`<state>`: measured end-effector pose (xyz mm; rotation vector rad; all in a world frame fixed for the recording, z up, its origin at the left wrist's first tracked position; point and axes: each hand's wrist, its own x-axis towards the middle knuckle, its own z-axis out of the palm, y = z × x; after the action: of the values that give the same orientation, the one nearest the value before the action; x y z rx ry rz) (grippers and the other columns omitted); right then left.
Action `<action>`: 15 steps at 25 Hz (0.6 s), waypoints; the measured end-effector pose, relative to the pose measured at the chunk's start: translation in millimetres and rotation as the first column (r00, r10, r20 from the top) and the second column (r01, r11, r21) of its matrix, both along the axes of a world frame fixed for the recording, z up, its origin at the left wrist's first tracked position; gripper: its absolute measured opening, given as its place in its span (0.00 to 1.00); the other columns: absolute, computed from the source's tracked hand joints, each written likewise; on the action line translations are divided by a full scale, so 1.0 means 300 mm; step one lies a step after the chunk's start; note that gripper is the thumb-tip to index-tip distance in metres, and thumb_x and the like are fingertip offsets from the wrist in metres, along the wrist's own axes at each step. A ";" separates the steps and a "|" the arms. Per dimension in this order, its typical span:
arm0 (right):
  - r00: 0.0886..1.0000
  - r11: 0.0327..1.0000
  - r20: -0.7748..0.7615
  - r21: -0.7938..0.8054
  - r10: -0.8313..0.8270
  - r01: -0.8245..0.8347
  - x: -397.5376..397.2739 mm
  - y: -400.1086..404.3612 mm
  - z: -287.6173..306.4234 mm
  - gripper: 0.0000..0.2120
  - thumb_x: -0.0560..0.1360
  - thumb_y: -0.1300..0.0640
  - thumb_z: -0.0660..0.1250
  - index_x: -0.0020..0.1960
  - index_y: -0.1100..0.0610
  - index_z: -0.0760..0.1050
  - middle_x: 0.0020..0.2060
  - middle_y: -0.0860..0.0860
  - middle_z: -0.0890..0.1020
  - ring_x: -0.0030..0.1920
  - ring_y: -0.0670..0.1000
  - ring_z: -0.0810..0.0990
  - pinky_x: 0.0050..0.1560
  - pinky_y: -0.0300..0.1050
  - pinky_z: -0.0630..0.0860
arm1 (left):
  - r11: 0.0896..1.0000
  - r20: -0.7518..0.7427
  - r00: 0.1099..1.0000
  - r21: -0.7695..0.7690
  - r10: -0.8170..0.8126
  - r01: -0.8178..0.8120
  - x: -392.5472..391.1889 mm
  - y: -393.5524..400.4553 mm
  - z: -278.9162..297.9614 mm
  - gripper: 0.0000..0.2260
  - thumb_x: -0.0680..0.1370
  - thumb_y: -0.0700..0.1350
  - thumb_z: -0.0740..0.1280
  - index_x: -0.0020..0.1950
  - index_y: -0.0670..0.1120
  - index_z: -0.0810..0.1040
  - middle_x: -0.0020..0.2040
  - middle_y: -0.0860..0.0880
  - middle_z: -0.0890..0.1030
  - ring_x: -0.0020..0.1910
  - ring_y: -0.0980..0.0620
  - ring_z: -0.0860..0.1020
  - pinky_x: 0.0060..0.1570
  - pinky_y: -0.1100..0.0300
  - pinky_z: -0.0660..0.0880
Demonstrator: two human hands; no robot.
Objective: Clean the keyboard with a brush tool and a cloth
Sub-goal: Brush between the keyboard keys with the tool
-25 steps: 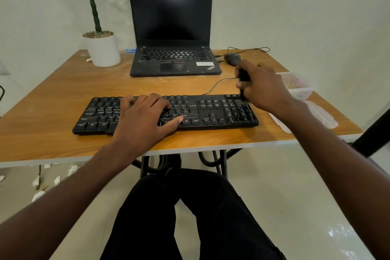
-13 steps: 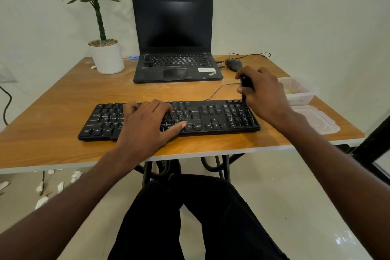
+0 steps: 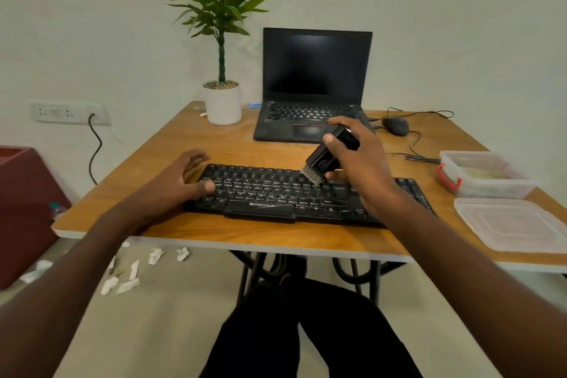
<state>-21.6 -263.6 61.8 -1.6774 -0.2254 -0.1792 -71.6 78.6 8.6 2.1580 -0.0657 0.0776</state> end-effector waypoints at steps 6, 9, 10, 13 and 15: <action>0.973 0.972 -0.061 -0.057 0.223 -0.227 0.062 0.260 0.011 0.33 0.74 0.68 0.76 0.71 0.42 0.73 0.61 0.50 0.76 0.55 0.54 0.83 0.44 0.47 0.86 | 0.979 -0.228 0.955 0.028 -0.191 0.202 0.043 0.050 0.000 0.69 0.56 0.64 0.86 0.85 0.60 0.43 0.86 0.59 0.53 0.82 0.56 0.58 0.77 0.56 0.62; 0.958 0.952 -0.054 -0.114 0.280 -0.285 0.077 0.389 0.006 0.34 0.74 0.70 0.75 0.71 0.42 0.73 0.64 0.53 0.74 0.54 0.53 0.83 0.44 0.49 0.86 | 0.968 -0.281 0.940 0.100 -0.193 0.229 0.062 0.068 0.011 0.66 0.64 0.54 0.87 0.85 0.59 0.39 0.83 0.60 0.56 0.78 0.54 0.63 0.72 0.61 0.64; 0.953 0.944 -0.052 -0.134 0.299 -0.303 0.082 0.425 0.005 0.35 0.74 0.72 0.74 0.72 0.42 0.73 0.64 0.53 0.74 0.53 0.53 0.83 0.44 0.49 0.87 | 0.965 -0.304 0.934 0.121 -0.187 0.232 0.069 0.070 0.019 0.66 0.64 0.52 0.87 0.85 0.59 0.40 0.80 0.60 0.59 0.76 0.53 0.66 0.71 0.60 0.66; 0.937 0.918 -0.043 -0.190 0.346 -0.348 0.090 0.512 0.007 0.35 0.74 0.73 0.71 0.73 0.44 0.73 0.63 0.54 0.73 0.52 0.53 0.82 0.44 0.48 0.86 | 0.973 -0.304 0.940 0.120 -0.154 0.199 0.074 0.074 0.023 0.67 0.57 0.59 0.88 0.82 0.66 0.44 0.78 0.56 0.65 0.73 0.50 0.72 0.73 0.52 0.72; 0.931 0.907 -0.023 -0.217 0.364 -0.360 0.092 0.556 0.004 0.34 0.74 0.72 0.71 0.73 0.44 0.73 0.62 0.53 0.75 0.52 0.53 0.83 0.43 0.47 0.86 | 0.978 -0.272 0.952 0.113 -0.139 0.175 0.067 0.082 0.013 0.67 0.54 0.63 0.88 0.80 0.68 0.46 0.76 0.53 0.69 0.72 0.49 0.73 0.73 0.47 0.73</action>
<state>6.0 -96.8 63.0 -1.8179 -0.5838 0.1150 -51.4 103.2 12.4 2.2719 -0.0913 -0.3148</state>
